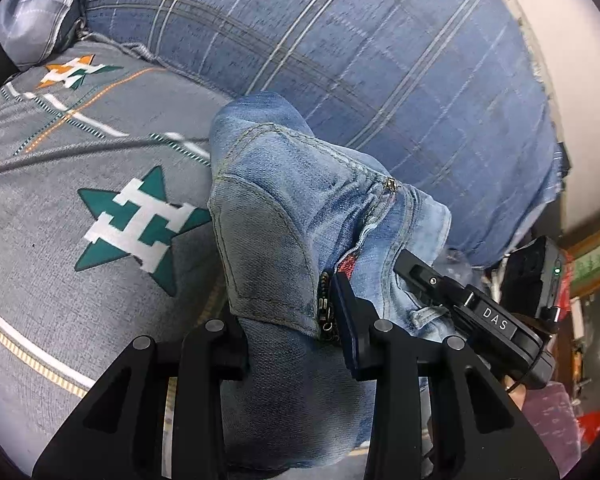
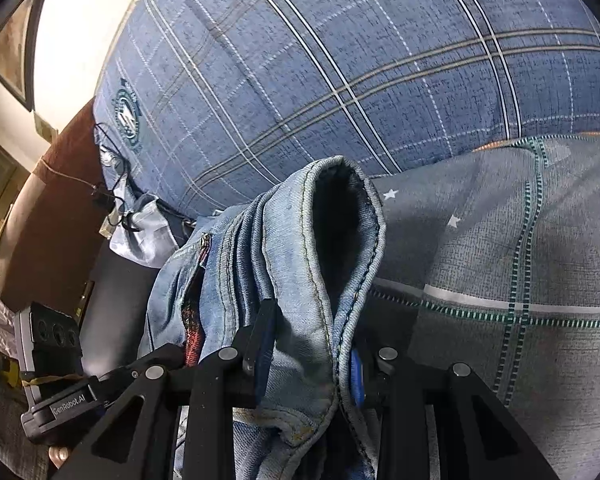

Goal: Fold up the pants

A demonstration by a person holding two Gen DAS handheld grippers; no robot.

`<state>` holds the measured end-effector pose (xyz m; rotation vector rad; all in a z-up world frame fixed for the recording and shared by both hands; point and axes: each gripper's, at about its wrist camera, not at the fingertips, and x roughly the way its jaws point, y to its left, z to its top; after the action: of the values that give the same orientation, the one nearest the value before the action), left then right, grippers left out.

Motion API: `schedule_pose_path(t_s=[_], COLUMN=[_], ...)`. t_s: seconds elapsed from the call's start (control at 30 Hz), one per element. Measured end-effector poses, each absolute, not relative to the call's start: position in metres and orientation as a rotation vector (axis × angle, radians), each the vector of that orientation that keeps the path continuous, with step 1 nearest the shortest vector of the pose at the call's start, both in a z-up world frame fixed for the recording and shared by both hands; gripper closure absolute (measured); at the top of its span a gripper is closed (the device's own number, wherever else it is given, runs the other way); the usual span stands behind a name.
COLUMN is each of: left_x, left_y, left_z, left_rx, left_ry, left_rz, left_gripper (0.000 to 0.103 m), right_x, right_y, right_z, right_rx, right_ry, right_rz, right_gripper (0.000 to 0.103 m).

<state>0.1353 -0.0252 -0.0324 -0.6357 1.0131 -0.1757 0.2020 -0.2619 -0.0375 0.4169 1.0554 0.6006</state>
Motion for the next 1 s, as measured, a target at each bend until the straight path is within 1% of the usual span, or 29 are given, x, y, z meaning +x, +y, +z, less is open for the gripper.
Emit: schedule_pose_path(t_s=[0.13,0.2,0.27,0.33,0.4,0.43,0.5,0.6,0.67,0.7,0.73,0.8,0.87,1.0], left_x=[0.138,0.139,0.141,0.143,0.144,0.144,0.142,0.131,0.112,0.103,0.092,0.069,0.046,0.002], left_y=[-0.03,-0.033,-0.035,-0.037,-0.038,-0.038,-0.037,-0.033,-0.031,-0.034,-0.041,-0.057,-0.069,-0.082], left_z=[-0.037,-0.036,-0.039,-0.042,-0.045,-0.045,-0.045,-0.038,-0.028,-0.023,-0.017,-0.008,-0.002,0.002], left_rx=[-0.59,-0.569,-0.553,-0.52,-0.49,-0.477,-0.471,-0.44,-0.381,-0.331,-0.258,-0.119,-0.042,-0.004], left_ry=[1.005,1.0,0.993,0.985,0.972,0.963,0.958,0.936,0.876,0.848,0.816,0.77,0.73,0.704], left_rz=[-0.146,-0.139,-0.127,-0.1,-0.08,-0.075,-0.082,-0.068,-0.021,0.005,0.036,0.059,0.073,0.047], left_gripper=[0.067,0.067,0.061,0.048,0.041,0.04,0.039,0.039,0.039,0.04,0.039,0.039,0.039,0.039], right_x=[0.208,0.208,0.209,0.21,0.213,0.213,0.21,0.195,0.179,0.173,0.161,0.139,0.123,0.076], right_y=[-0.257,-0.257,-0.256,-0.256,-0.258,-0.261,-0.261,-0.271,-0.28,-0.285,-0.291,-0.299,-0.3,-0.295], right_z=[-0.056,-0.053,-0.052,-0.055,-0.057,-0.058,-0.054,-0.037,-0.026,-0.023,-0.018,-0.008,0.0,0.014], right_rx=[0.391,0.38,0.369,0.368,0.374,0.39,0.397,0.379,0.366,0.368,0.368,0.347,0.327,0.292], right_ry=[1.082,1.077,1.076,1.086,1.101,1.113,1.122,1.077,1.035,1.019,0.986,0.935,0.917,0.872], right_rz=[0.561,0.564,0.559,0.548,0.545,0.544,0.527,0.485,0.446,0.437,0.421,0.388,0.375,0.39], right_gripper=[0.072,0.072,0.071,0.067,0.065,0.064,0.064,0.064,0.059,0.055,0.053,0.052,0.051,0.051])
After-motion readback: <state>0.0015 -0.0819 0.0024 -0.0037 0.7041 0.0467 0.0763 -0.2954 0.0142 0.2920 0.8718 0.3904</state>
